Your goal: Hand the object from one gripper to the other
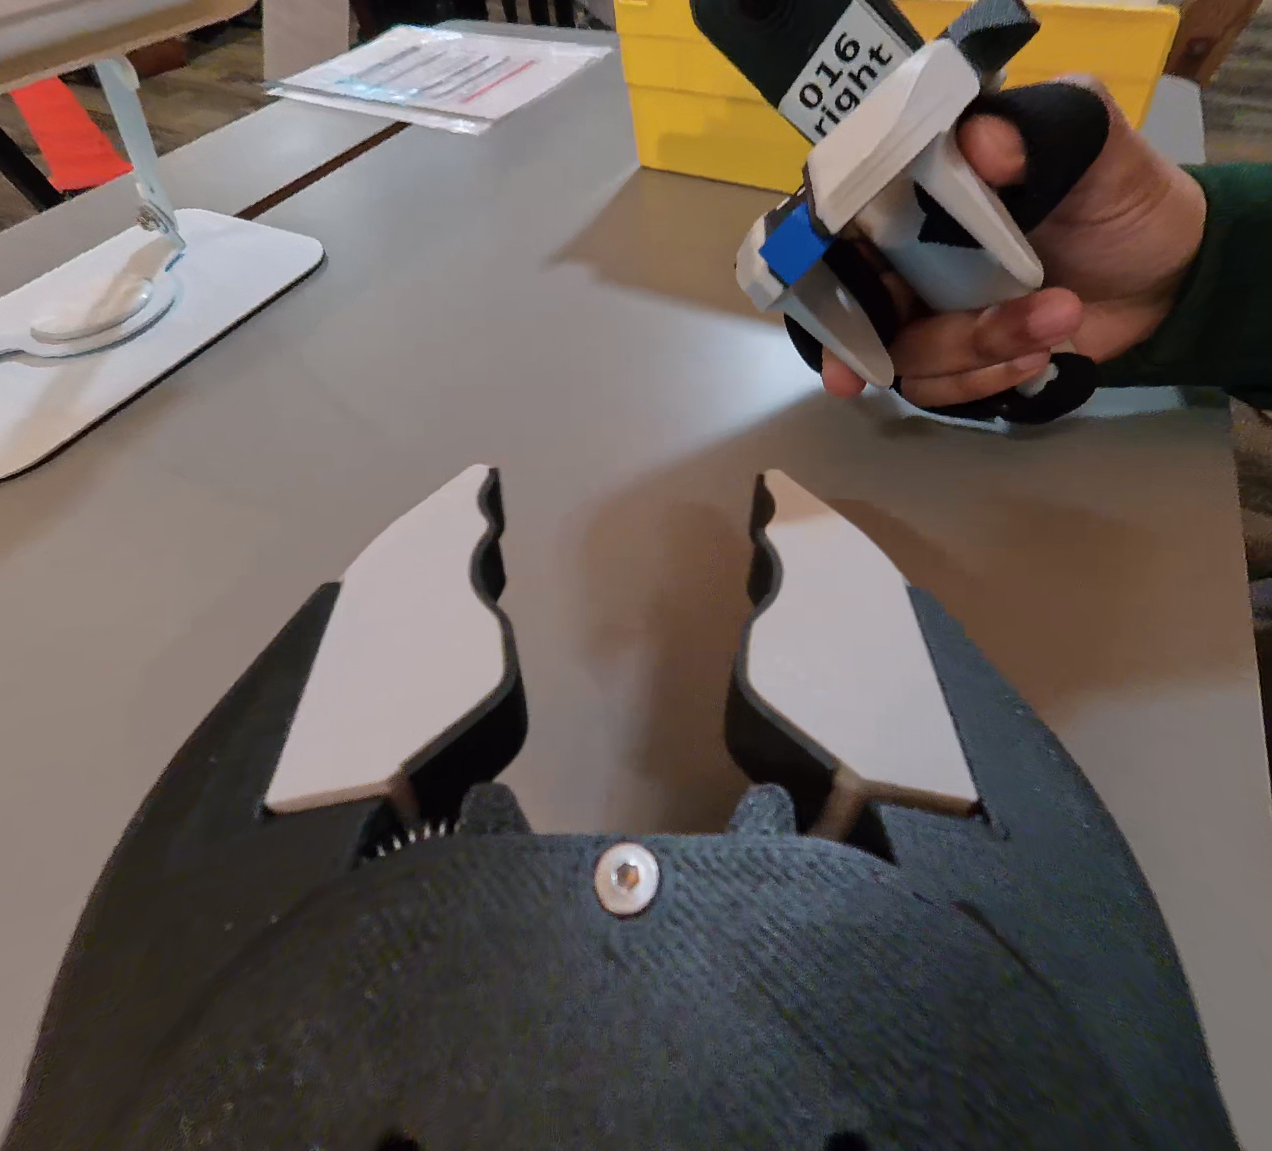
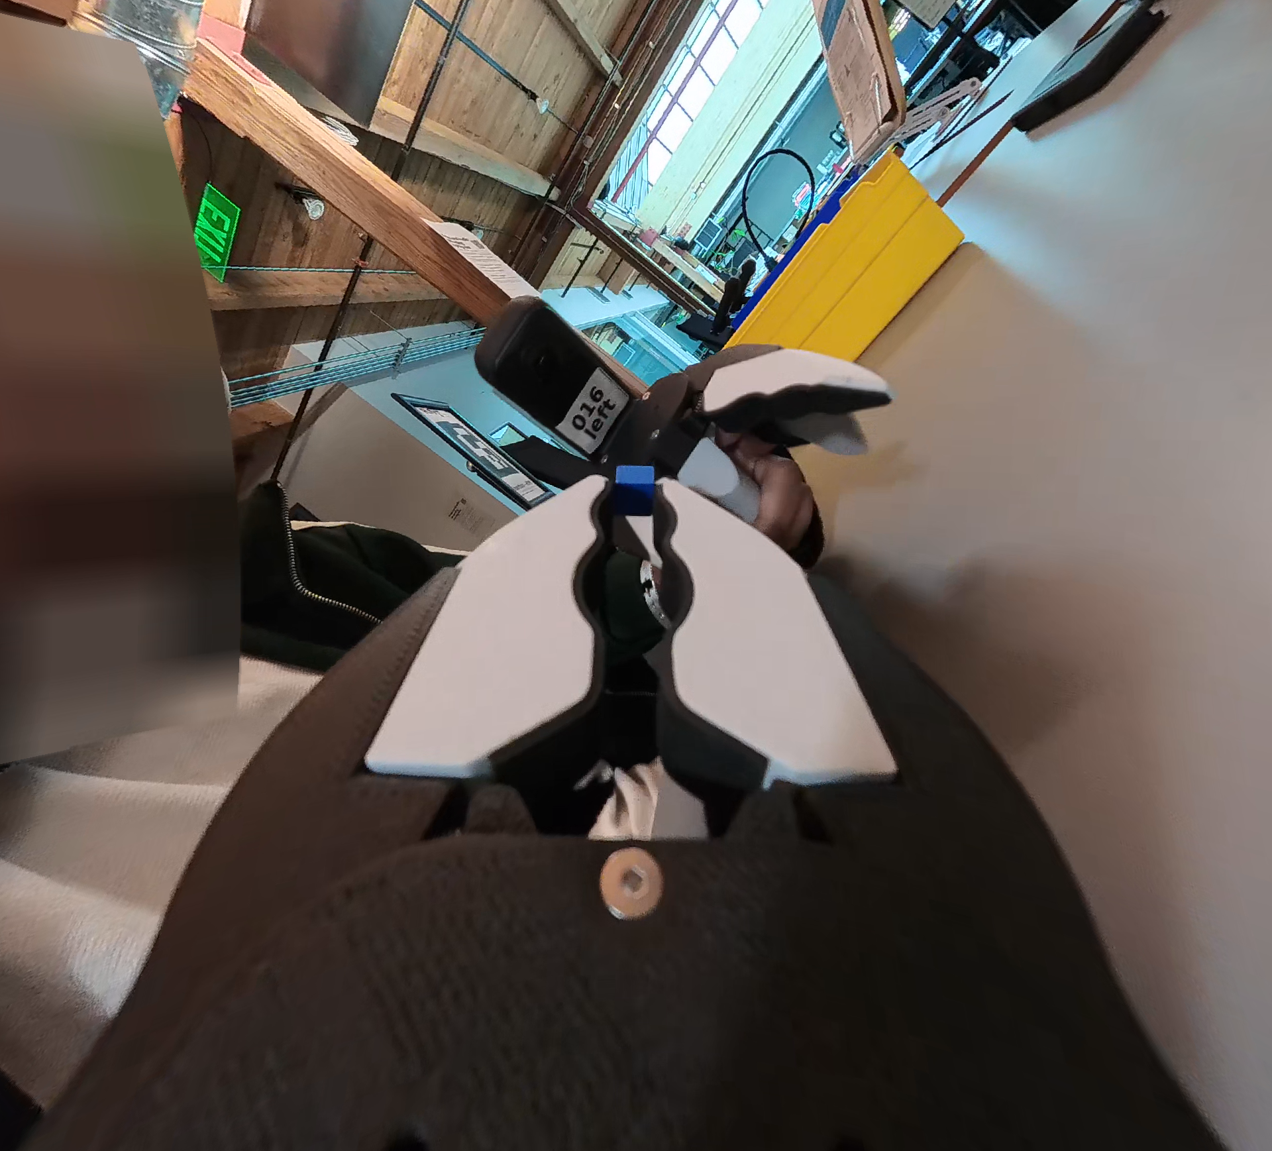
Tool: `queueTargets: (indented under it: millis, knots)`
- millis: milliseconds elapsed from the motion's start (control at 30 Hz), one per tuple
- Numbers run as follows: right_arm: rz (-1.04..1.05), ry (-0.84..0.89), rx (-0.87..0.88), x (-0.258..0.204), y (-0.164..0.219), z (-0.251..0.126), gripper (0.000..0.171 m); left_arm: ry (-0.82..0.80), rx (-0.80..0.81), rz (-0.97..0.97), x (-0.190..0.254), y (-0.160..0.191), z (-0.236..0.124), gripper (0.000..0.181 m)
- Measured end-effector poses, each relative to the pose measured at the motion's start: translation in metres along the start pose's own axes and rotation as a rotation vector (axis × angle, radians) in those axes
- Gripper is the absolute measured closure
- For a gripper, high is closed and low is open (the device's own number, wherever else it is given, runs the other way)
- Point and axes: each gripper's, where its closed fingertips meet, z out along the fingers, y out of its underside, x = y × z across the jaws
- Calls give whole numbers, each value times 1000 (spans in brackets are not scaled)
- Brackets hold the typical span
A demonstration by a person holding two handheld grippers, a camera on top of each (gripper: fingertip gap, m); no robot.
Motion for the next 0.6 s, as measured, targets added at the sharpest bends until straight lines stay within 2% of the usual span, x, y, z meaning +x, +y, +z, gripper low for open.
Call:
queueTargets:
  millis: [100, 433, 600]
  knots:
    - [0, 5, -2, 0, 1, -1, 160, -7, 23, -26, -3, -2, -1, 101]
    - [-13, 29, -25, -1, 11, -2, 160, -36, -20, -58, -10, 2, 6, 103]
    - [-23, 33, -3, -1, 4, -2, 160, -25, -10, -55, -8, 1, 6, 103]
